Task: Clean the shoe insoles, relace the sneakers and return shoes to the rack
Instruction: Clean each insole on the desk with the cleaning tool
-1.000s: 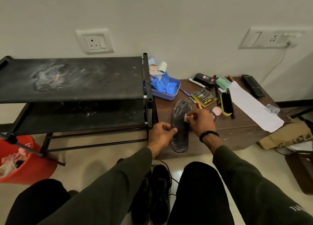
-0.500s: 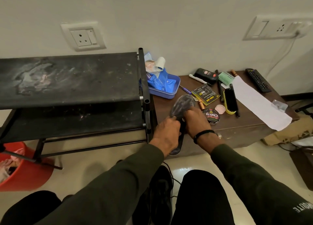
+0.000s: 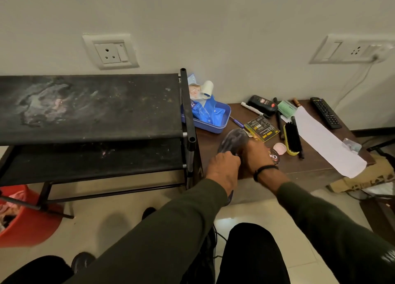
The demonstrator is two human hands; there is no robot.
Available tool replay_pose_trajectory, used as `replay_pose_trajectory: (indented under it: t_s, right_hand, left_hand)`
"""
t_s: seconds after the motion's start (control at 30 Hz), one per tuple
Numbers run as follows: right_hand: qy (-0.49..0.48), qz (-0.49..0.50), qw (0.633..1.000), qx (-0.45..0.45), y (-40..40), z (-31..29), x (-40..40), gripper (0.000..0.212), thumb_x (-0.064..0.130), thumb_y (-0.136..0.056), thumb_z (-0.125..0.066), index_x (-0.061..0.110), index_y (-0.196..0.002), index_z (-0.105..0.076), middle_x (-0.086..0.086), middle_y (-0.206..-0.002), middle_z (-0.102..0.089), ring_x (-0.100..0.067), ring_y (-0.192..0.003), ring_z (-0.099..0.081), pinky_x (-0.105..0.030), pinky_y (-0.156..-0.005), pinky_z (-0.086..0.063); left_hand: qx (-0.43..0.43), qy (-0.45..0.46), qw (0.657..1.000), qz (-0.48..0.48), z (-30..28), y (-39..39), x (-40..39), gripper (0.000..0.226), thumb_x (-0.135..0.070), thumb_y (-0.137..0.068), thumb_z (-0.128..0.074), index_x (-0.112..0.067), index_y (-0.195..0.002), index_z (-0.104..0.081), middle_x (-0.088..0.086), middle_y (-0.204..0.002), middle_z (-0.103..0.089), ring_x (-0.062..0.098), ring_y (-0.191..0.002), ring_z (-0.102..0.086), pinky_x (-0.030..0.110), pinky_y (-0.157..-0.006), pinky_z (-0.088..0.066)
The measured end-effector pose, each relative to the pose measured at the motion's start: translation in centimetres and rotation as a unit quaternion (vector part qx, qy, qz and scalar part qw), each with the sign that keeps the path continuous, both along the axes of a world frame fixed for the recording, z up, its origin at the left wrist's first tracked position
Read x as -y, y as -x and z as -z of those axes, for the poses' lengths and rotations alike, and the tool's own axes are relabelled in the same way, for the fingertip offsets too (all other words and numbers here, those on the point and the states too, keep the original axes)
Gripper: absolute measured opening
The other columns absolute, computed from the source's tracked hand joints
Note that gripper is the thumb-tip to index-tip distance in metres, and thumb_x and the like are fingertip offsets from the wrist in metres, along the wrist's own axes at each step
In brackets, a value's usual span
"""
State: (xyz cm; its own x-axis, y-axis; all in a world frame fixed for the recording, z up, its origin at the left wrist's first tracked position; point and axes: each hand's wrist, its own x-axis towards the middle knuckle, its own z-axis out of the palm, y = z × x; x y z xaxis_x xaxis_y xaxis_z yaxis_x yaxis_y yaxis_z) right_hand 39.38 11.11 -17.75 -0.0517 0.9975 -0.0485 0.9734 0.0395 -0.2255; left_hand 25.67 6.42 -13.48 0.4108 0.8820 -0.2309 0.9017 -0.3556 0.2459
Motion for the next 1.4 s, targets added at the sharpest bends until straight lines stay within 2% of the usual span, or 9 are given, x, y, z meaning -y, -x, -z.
replay_pose_trajectory:
  t_s: [0.1, 0.3, 0.43, 0.7, 0.93, 1.07, 1.2, 1.3, 1.4]
  right_hand:
    - [-0.005, -0.046, 0.999, -0.011, -0.3, 0.4, 2.0, 0.02, 0.013, -0.091, -0.068, 0.016, -0.11, -0.072, -0.004, -0.105, -0.07, -0.023, -0.094, -0.067, -0.026, -0.079, -0.048]
    - [0.011, 0.055, 0.998, 0.007, -0.7, -1.0, -4.4, 0.017, 0.011, -0.093, -0.065, 0.004, -0.107, -0.071, -0.016, -0.103, -0.068, -0.031, -0.096, -0.064, -0.038, -0.083, -0.053]
    - [0.009, 0.077, 0.997, -0.006, -0.2, -1.1, -4.3, 0.018, 0.012, -0.093, -0.066, 0.004, -0.109, -0.07, -0.017, -0.104, -0.069, -0.031, -0.097, -0.065, -0.036, -0.08, -0.052]
    - [-0.025, -0.066, 0.997, -0.033, 0.9, 0.6, 1.8, 0.015, 0.006, -0.088, -0.068, 0.014, -0.096, -0.077, -0.006, -0.101, -0.071, -0.024, -0.092, -0.068, -0.032, -0.08, -0.053]
    - [-0.028, 0.072, 0.997, -0.031, 0.8, -0.3, -7.5, 0.02, 0.015, -0.095, -0.062, 0.004, -0.109, -0.071, -0.019, -0.104, -0.069, -0.033, -0.096, -0.064, -0.039, -0.083, -0.052]
    - [-0.009, 0.011, 1.0, -0.023, 1.5, 0.2, -4.7, 0.018, 0.011, -0.092, -0.065, 0.013, -0.108, -0.072, -0.012, -0.113, -0.067, -0.026, -0.1, -0.064, -0.036, -0.09, -0.055]
    - [0.021, -0.109, 0.993, 0.04, 1.4, 1.9, -1.2, 0.029, 0.019, -0.093, -0.065, 0.014, -0.121, -0.068, -0.011, -0.127, -0.055, -0.029, -0.109, -0.056, -0.038, -0.095, -0.05]
    - [0.034, -0.133, 0.99, 0.038, 1.2, 1.2, -1.3, 0.024, 0.016, -0.092, -0.063, 0.013, -0.114, -0.073, -0.012, -0.121, -0.063, -0.03, -0.109, -0.062, -0.04, -0.095, -0.052]
    - [0.032, -0.121, 0.992, 0.026, 1.4, -0.1, -1.4, 0.021, 0.011, -0.093, -0.063, 0.013, -0.109, -0.076, -0.011, -0.113, -0.072, -0.029, -0.104, -0.067, -0.035, -0.091, -0.053]
  left_hand:
    - [-0.001, 0.012, 1.0, 0.001, 0.2, 0.1, -0.3, 0.033, -0.015, -0.093, -0.068, -0.014, -0.125, -0.061, 0.013, -0.124, -0.059, 0.031, -0.115, -0.059, 0.04, -0.093, -0.052]
    - [0.026, 0.032, 0.999, -0.019, 0.9, 0.9, -0.1, 0.03, -0.018, -0.095, -0.067, -0.012, -0.124, -0.06, 0.015, -0.123, -0.058, 0.032, -0.111, -0.06, 0.042, -0.093, -0.054]
    - [0.047, 0.02, 0.998, -0.034, 1.8, 1.3, 0.6, 0.029, -0.023, -0.097, -0.065, -0.01, -0.123, -0.062, 0.015, -0.122, -0.059, 0.033, -0.109, -0.06, 0.042, -0.088, -0.053]
    - [0.078, 0.007, 0.996, -0.042, 2.1, 1.9, 0.4, 0.028, -0.024, -0.093, -0.07, -0.011, -0.117, -0.068, 0.014, -0.117, -0.065, 0.034, -0.106, -0.064, 0.041, -0.088, -0.055]
    - [0.032, 0.011, 0.999, -0.033, 1.9, 0.9, 0.4, 0.028, -0.017, -0.093, -0.068, -0.011, -0.12, -0.062, 0.015, -0.118, -0.061, 0.032, -0.107, -0.062, 0.041, -0.088, -0.055]
    - [0.037, -0.004, 0.999, -0.028, 2.2, 0.6, 0.4, 0.026, -0.014, -0.094, -0.066, -0.012, -0.119, -0.062, 0.014, -0.121, -0.06, 0.032, -0.111, -0.059, 0.042, -0.09, -0.053]
    - [0.055, -0.019, 0.998, -0.022, 3.4, 1.2, 0.7, 0.027, -0.013, -0.093, -0.066, -0.012, -0.119, -0.064, 0.012, -0.123, -0.057, 0.031, -0.114, -0.055, 0.042, -0.091, -0.052]
    - [0.072, -0.044, 0.996, -0.015, 4.6, 1.7, 0.9, 0.032, -0.017, -0.092, -0.066, -0.014, -0.124, -0.063, 0.005, -0.129, -0.054, 0.03, -0.115, -0.052, 0.045, -0.093, -0.052]
    - [0.143, -0.066, 0.987, -0.035, 5.5, 2.8, 0.8, 0.028, -0.012, -0.093, -0.063, -0.016, -0.12, -0.065, 0.001, -0.123, -0.058, 0.027, -0.104, -0.059, 0.045, -0.086, -0.056]
